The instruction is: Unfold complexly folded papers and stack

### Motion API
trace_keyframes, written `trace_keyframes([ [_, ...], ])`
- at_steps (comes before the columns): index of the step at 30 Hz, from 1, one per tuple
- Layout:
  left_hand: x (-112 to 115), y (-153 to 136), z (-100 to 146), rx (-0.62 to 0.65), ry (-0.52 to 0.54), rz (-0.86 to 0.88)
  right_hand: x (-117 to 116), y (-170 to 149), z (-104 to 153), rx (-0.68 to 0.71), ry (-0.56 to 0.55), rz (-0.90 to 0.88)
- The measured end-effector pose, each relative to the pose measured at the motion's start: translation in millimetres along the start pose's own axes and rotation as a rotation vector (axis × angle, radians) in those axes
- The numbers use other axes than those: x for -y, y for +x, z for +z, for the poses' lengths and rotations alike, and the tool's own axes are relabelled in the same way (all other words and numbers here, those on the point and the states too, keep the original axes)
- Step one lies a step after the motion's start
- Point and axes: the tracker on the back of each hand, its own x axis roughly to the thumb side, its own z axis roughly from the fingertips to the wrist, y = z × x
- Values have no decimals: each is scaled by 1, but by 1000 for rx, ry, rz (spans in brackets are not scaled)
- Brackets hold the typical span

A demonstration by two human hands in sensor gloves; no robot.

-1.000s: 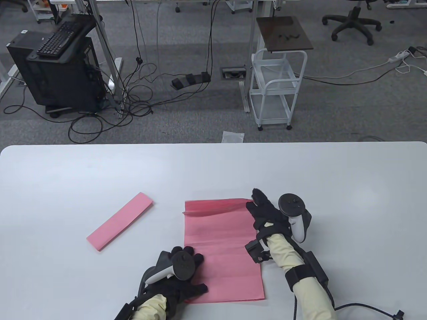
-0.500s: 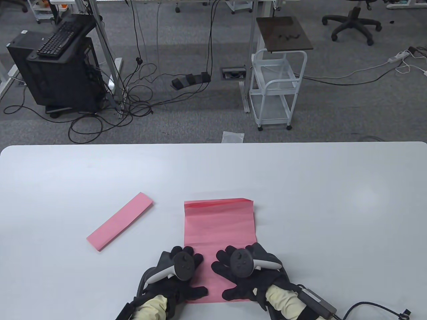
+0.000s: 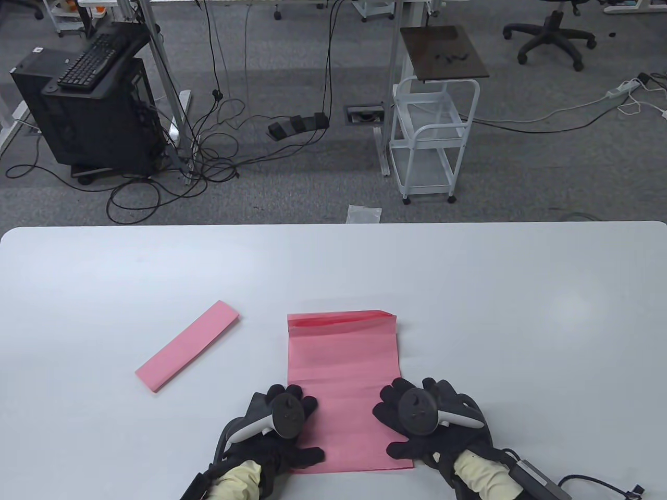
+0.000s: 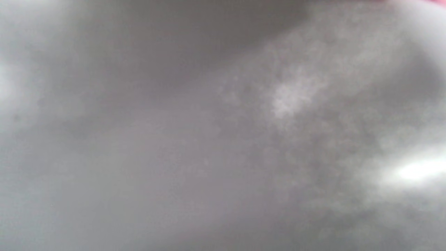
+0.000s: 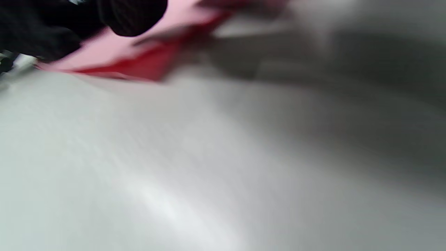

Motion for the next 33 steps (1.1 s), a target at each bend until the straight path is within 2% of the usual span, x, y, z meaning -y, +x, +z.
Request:
trace_keyframes([
  [2,0,0,0,1,0,-1,0,15,-17,51,21,-72],
  [6,0,0,0,0,0,-3,-6,27,-54,51,110,-40],
  [8,0,0,0,0,0,-3,0,15,-63,28,117,-55],
  [14,0,0,0,1,0,-2,24,-64,-59,-258,-6,-294],
  [17,0,1,0,1,0,-2,26,-76,-57,-295,-12,-344],
  [21,0,1,0,-1,0,-3,30,-64,-56,-279,-48,-272],
  [23,0,1,0,-1,0,-3,30,-48,-54,-220,-68,-181],
  [24,0,1,0,-1,0,-2,27,-36,-54,-134,-59,-149],
  [28,0,1,0,-2,-1,-3,12,9,-65,37,98,-79],
  [31,0,1,0,-3,0,-2,14,13,-83,-2,138,-1],
  [33,0,1,0,-3,1,-1,20,3,-96,-40,151,-79],
])
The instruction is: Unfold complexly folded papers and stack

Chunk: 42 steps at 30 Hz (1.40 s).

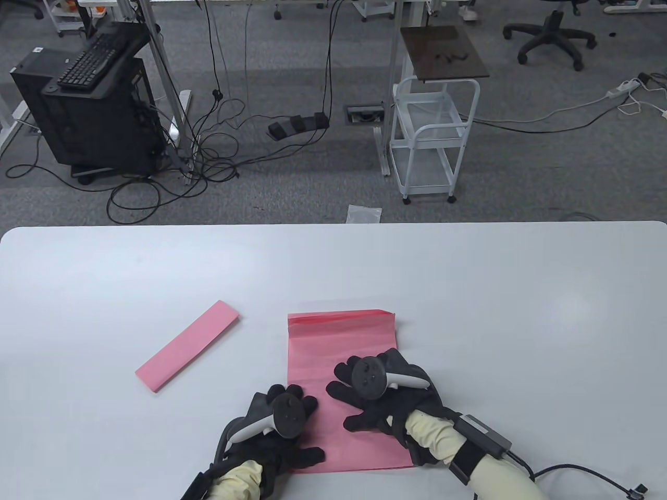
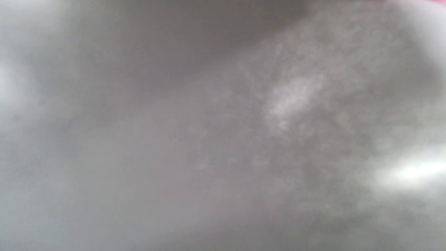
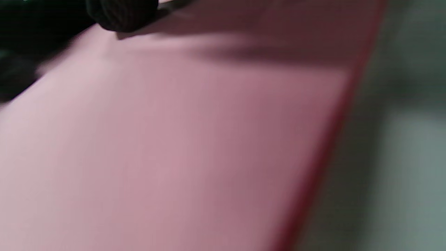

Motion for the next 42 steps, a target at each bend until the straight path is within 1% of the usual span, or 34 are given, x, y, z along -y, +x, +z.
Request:
trace_keyframes([
  [1,0,0,0,0,0,1,4,-4,-4,-18,-7,-37],
  [3,0,0,0,2,0,2,21,-25,-18,-91,-44,-145],
  [8,0,0,0,4,0,2,49,-64,-31,-246,-132,-303],
  [12,0,0,0,4,1,2,57,-81,-32,-300,-157,-376],
  [18,0,0,0,4,0,2,60,-76,-31,-314,-169,-365],
  [20,0,0,0,3,0,2,65,-70,-26,-292,-195,-368],
  [21,0,0,0,4,0,2,65,-67,-23,-286,-211,-354],
  [24,0,0,0,4,0,2,65,-54,-1,-189,-341,-249],
  [26,0,0,0,4,0,2,58,-46,18,-125,-365,-216],
  [28,0,0,0,4,0,2,43,-39,37,-66,-311,-190],
  [30,0,0,0,3,0,2,17,-32,60,-26,-210,-147],
  [31,0,0,0,3,0,2,10,-31,65,-21,-190,-133],
  [32,0,0,0,3,0,2,-5,-30,75,-15,-148,-100],
  [33,0,0,0,4,0,2,-15,-30,81,-20,-125,-85],
  [35,0,0,0,3,0,2,-34,-33,89,-38,-83,-68],
  [37,0,0,0,3,0,2,-46,-37,90,-64,-32,-74],
  [38,0,0,0,3,0,2,-48,-40,88,-75,-16,-75],
  [41,0,0,0,-1,2,5,-51,-43,86,-69,-18,-119],
  [42,0,0,0,-1,2,5,-51,-43,86,-70,-12,-99],
])
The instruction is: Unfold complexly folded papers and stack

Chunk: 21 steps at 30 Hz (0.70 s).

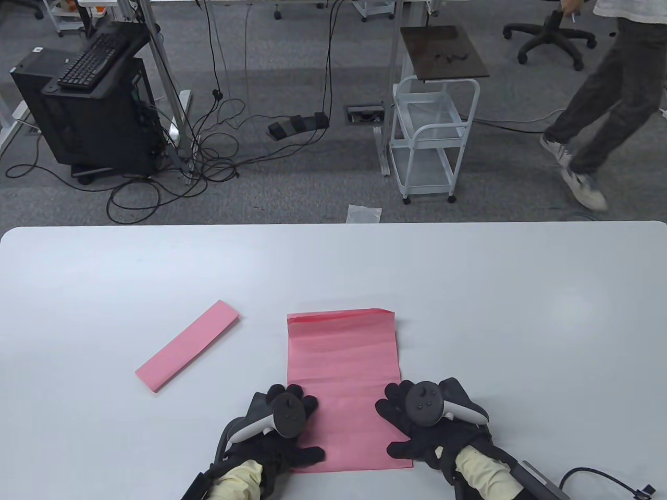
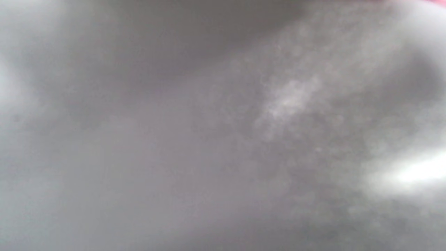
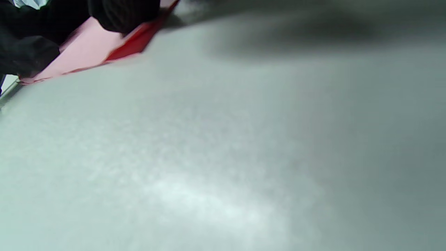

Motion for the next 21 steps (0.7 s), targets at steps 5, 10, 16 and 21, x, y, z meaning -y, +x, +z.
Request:
trace_keyframes([
  [5,-18,14,5,-49,47,18,-2,-1,-1,2,4,-23],
  [10,-14,65,5,75,61,-92,-2,-1,-1,1,-2,-21],
  [16,6,77,-9,74,10,-142,-2,-2,0,2,-4,-23],
  [21,-1,41,4,10,-23,-131,-2,-2,0,1,-5,-25],
])
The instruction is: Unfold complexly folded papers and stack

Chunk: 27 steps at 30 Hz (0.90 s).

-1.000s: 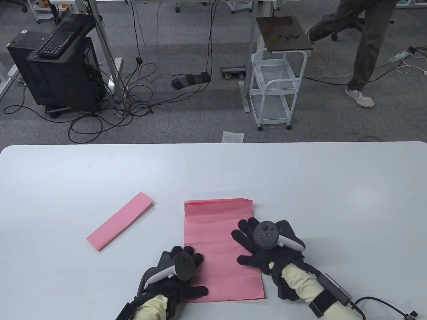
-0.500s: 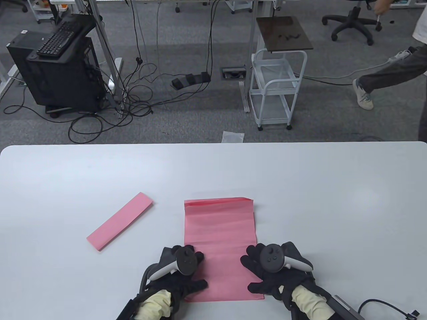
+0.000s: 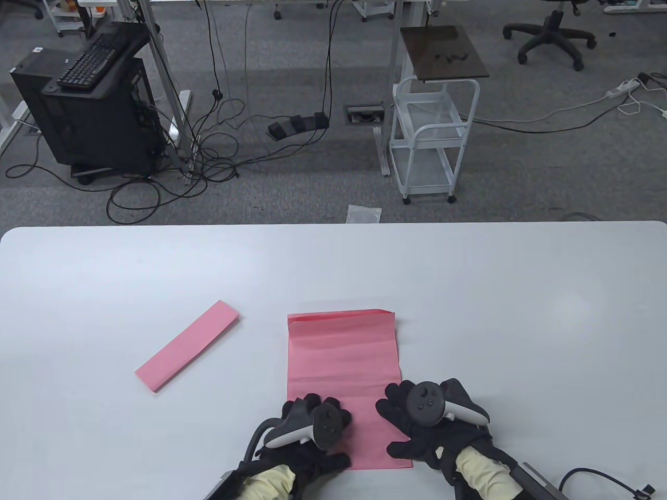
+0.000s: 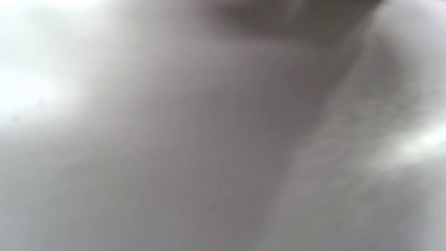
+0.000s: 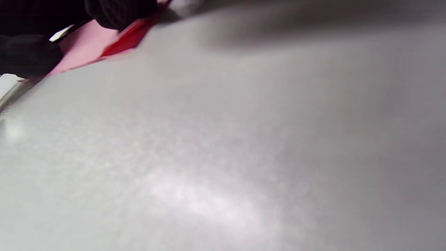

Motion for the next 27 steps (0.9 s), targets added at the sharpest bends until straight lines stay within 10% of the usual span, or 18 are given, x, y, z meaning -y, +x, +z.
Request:
trace_keyframes([
  [12,5,-65,26,-82,-46,142,0,0,0,0,4,-4],
  [18,-30,-38,25,25,150,131,0,-1,0,1,7,-9],
  [27,-21,18,-31,117,-29,-101,0,-1,0,2,7,-12],
])
